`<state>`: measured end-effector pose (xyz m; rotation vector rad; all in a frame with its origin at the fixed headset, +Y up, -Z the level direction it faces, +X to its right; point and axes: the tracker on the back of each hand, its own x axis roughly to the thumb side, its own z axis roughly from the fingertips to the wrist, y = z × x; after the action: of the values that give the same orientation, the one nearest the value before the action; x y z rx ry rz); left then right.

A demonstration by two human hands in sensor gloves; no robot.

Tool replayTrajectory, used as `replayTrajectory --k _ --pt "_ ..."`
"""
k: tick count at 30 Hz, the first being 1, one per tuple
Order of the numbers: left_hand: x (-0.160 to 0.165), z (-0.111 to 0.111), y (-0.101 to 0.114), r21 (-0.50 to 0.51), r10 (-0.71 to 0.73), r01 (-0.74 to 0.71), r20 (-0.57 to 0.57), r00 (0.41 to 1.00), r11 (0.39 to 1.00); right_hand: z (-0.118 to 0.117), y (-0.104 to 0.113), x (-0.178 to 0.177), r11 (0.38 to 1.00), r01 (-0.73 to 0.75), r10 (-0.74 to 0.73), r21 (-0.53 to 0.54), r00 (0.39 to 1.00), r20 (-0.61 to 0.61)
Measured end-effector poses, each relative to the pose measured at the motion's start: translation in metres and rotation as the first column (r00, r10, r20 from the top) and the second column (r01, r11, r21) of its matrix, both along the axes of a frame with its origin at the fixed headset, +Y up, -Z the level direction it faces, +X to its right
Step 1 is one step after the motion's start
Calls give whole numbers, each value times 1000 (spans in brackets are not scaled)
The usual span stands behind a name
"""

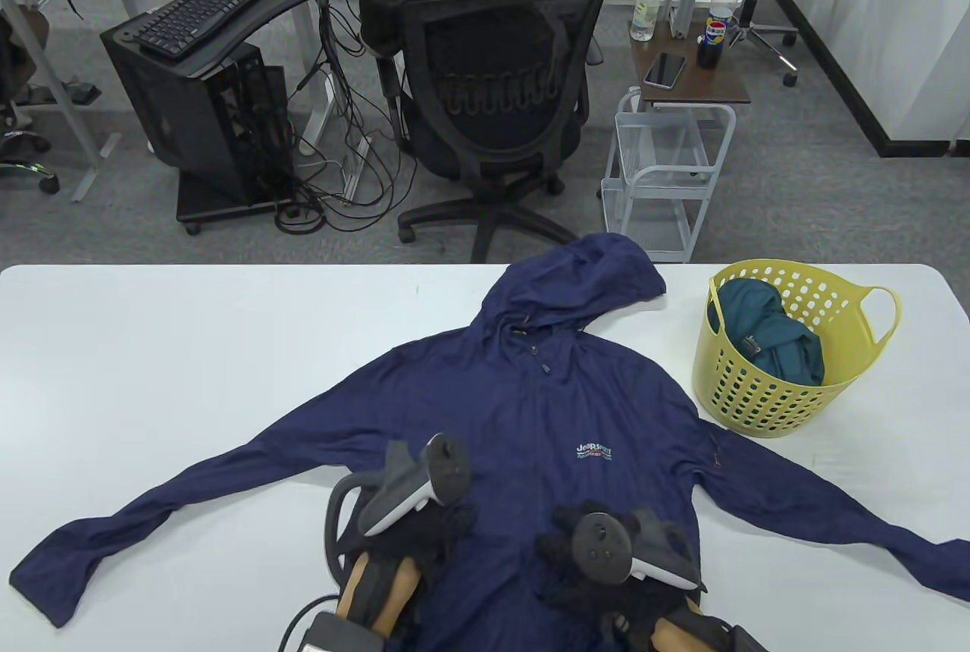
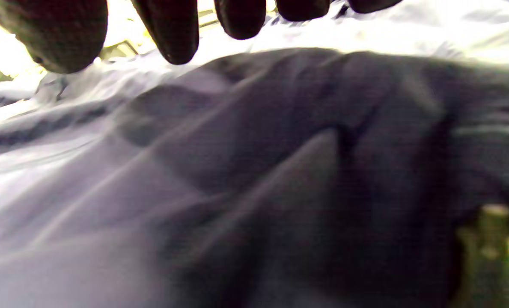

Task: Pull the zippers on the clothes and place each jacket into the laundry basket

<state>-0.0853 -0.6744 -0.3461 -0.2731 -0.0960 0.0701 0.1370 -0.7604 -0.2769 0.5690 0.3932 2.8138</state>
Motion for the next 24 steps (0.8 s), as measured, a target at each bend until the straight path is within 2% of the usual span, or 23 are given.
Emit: replayTrajectory --k 2,6,13,17,19,20,22,24 --pt "21 -31 -4 59 -53 53 -7 999 997 -2 -3 9 999 4 -5 32 999 33" --pt "56 -84 -22 103 -135 139 -45 990 985 -4 -3 25 997 14 -20 74 997 81" --pt "94 -153 -66 61 -296 302 -88 951 952 -7 5 42 991 74 -90 111 985 149" --pt "98 -181 -90 37 -319 326 -130 939 945 -7 6 44 991 72 -89 114 984 154" --pt "98 -190 -100 -2 -306 309 -152 940 951 -6 7 44 990 75 -93 119 984 149" --pt "97 -197 -104 -63 -313 307 -142 939 949 -5 8 44 989 76 -95 128 984 150" --pt "95 -201 -108 -124 -308 291 -146 940 949 -5 9 43 988 80 -100 131 984 148" --pt "93 -204 -108 -134 -281 262 -149 948 956 -5 9 42 988 81 -101 132 984 146"
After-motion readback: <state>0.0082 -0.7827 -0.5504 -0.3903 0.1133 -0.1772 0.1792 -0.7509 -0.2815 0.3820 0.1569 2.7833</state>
